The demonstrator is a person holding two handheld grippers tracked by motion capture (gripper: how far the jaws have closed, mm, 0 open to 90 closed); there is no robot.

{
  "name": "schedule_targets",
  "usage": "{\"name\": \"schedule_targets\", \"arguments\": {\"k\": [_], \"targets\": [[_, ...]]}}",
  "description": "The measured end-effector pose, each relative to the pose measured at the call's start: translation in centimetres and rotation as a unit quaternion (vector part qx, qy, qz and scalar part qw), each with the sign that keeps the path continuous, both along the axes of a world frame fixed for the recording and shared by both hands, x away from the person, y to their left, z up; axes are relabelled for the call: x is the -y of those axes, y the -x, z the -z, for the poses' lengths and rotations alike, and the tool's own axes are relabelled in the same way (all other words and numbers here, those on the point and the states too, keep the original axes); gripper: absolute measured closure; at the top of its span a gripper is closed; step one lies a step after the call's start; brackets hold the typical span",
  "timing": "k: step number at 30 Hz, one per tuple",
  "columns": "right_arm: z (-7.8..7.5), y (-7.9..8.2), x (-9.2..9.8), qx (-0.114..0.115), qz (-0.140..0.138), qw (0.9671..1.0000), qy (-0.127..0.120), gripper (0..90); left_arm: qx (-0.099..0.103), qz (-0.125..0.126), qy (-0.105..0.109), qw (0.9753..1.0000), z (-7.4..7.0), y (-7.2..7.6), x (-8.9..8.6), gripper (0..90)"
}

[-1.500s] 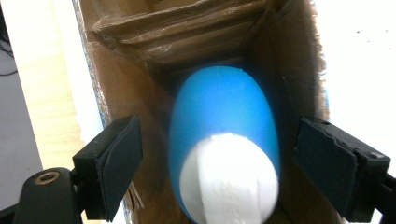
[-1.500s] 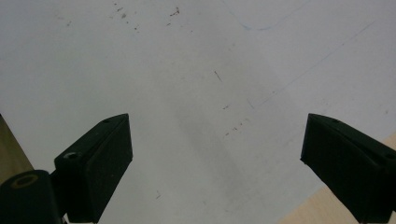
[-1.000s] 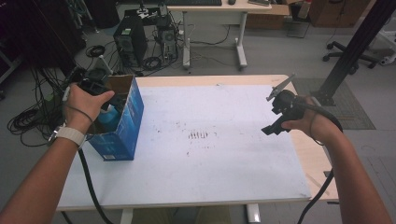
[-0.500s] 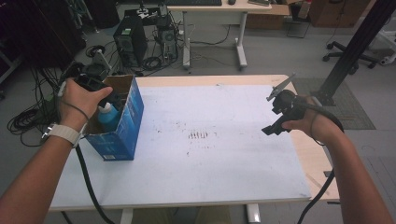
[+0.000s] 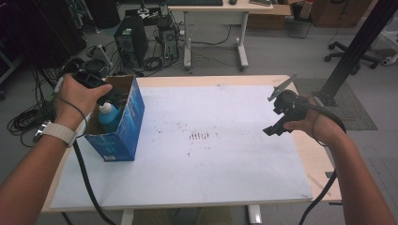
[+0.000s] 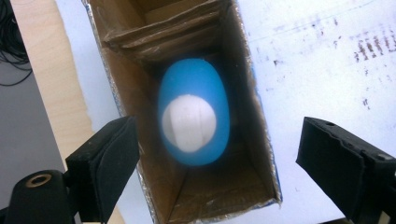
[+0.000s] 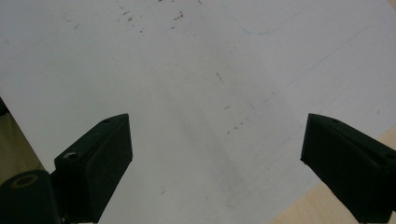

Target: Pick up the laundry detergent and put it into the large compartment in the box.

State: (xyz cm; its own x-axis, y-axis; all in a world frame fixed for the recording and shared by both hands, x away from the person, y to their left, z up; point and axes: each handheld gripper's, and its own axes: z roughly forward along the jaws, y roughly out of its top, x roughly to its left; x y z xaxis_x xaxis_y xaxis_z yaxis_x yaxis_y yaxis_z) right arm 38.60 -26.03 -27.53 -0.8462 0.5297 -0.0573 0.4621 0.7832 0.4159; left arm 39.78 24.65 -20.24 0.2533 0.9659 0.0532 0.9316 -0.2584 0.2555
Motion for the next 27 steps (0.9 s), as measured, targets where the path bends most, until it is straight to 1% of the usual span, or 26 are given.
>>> {"name": "schedule_targets", "arguments": {"k": [3, 8, 13, 18, 24, 27], "targets": [[-0.1, 0.1, -0.1, 0.000, 0.000, 1.0000, -0.001, 9.1, 0.001, 0.006, 0.002, 1.0000, -0.2, 0.1, 0.1, 13.2], [-0.2, 0.1, -0.2, 0.001, 0.000, 1.0000, -0.001, 9.1, -0.003, 0.016, 0.003, 0.9999, -0.4, 0.3, 0.3, 13.1], [-0.4, 0.1, -0.2, 0.002, 0.000, 1.0000, 0.000, 9.1, -0.004, 0.028, -0.004, 0.9996, -0.9, 0.6, 0.6, 13.2], [-0.4, 0.2, -0.2, 0.002, 0.001, 1.0000, 0.001, 9.1, -0.003, 0.033, -0.004, 0.9994, -1.3, 0.8, 0.8, 13.1], [-0.5, 0.3, -0.1, 0.003, 0.002, 1.0000, 0.001, 9.1, -0.009, 0.040, -0.007, 0.9991, -1.5, 1.2, 1.1, 13.1], [-0.5, 0.3, -0.1, 0.003, 0.002, 1.0000, 0.002, 9.1, -0.009, 0.046, -0.006, 0.9989, -1.7, 1.4, 1.3, 13.1]]}}
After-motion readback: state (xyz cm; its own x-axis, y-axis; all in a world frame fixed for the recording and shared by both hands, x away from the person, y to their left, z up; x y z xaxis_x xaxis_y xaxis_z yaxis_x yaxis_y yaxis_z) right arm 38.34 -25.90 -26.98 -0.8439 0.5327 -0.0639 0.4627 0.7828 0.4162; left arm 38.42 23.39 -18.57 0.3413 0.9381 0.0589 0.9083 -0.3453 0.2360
